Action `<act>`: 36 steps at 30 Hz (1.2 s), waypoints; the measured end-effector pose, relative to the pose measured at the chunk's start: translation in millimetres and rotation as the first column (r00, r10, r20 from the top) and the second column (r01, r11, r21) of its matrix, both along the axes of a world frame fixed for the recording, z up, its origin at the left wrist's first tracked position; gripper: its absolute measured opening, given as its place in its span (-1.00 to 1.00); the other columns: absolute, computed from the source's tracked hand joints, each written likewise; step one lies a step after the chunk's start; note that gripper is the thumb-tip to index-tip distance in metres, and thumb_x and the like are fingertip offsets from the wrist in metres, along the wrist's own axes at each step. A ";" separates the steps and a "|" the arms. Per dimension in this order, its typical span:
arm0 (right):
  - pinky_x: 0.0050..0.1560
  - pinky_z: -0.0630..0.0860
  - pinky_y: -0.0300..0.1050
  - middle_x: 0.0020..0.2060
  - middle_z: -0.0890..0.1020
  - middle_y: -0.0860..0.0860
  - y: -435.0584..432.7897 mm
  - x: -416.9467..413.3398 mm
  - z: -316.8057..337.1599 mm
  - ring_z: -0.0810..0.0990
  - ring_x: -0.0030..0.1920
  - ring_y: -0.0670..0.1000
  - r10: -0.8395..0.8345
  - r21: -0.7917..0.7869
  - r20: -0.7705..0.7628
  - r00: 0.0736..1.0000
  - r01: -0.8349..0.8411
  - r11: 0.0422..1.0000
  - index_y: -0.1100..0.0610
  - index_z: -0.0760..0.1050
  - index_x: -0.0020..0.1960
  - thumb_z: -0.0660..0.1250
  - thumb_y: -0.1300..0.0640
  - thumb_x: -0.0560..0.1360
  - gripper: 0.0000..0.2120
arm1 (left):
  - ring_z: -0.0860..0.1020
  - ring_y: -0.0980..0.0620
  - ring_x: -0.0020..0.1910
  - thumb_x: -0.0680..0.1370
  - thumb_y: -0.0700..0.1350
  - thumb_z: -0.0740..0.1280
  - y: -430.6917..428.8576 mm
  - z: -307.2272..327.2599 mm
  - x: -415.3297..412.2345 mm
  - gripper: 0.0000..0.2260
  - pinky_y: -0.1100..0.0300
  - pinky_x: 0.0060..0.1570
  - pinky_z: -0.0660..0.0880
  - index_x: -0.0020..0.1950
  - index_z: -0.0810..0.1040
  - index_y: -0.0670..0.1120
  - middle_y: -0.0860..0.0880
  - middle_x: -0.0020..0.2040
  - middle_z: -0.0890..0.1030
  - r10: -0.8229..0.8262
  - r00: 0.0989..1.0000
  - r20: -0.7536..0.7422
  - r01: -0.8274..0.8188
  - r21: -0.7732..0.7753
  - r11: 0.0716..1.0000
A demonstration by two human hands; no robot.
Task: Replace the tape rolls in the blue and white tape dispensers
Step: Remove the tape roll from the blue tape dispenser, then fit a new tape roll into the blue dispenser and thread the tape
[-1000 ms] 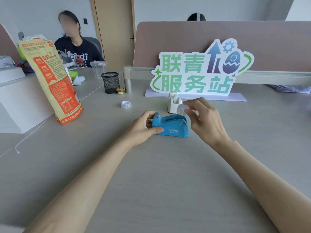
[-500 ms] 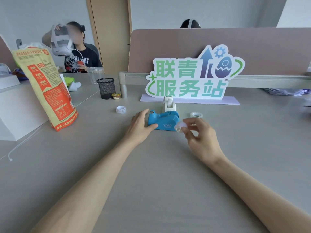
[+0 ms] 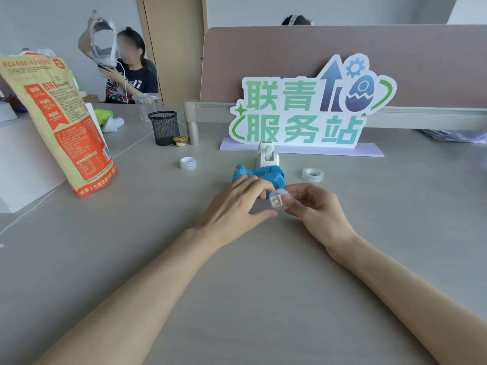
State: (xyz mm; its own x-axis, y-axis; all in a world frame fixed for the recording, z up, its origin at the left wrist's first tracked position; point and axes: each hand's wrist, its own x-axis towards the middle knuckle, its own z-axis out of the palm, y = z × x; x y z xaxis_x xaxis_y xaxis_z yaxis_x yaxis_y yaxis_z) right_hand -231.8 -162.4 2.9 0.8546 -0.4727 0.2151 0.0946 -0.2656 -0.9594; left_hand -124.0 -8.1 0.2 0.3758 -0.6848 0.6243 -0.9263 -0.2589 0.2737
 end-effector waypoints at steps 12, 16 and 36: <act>0.12 0.58 -0.10 0.02 0.70 0.10 4.1 -0.1 2.8 0.66 0.07 0.04 0.102 0.110 -0.021 0.995 -0.099 0.989 0.11 0.49 0.24 0.35 0.13 0.54 -0.72 | 0.56 0.11 -0.01 0.49 0.19 0.26 0.2 0.6 -2.1 -0.70 0.02 -0.18 0.55 0.04 0.52 0.00 0.12 -0.06 0.60 -0.005 1.000 0.028 0.005 -0.025 1.000; 0.08 0.59 -0.07 -0.04 0.69 0.09 6.1 -0.2 3.3 0.62 -0.09 -0.04 0.046 0.087 -0.004 0.999 -0.046 0.995 0.09 0.50 0.22 0.36 0.14 0.54 -0.73 | 0.51 0.19 -0.07 0.51 0.10 0.31 3.0 2.6 -0.7 -0.82 0.09 -0.22 0.53 0.00 0.53 0.02 0.14 -0.09 0.59 0.033 0.997 0.069 -0.032 -0.015 0.999; -0.01 0.54 0.03 0.10 0.59 0.03 18.7 8.7 -1.9 0.55 0.11 0.12 -0.021 -0.801 0.037 0.999 0.042 0.597 0.14 0.59 0.08 0.33 0.32 0.43 -0.74 | 0.42 0.28 -0.16 0.41 0.00 0.40 23.8 1.2 28.8 -0.90 0.30 -0.15 0.34 -0.13 0.59 0.01 0.14 -0.21 0.48 0.104 0.920 -0.379 -0.028 0.201 0.979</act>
State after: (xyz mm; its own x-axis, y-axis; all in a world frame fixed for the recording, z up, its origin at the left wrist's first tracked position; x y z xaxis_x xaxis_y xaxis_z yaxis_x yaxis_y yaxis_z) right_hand -223.2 -143.7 1.0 0.8329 -0.1271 0.5386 0.0886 -0.9300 -0.3566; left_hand -95.1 15.7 1.4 0.6092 -0.7405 0.2838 -0.7373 -0.3972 0.5464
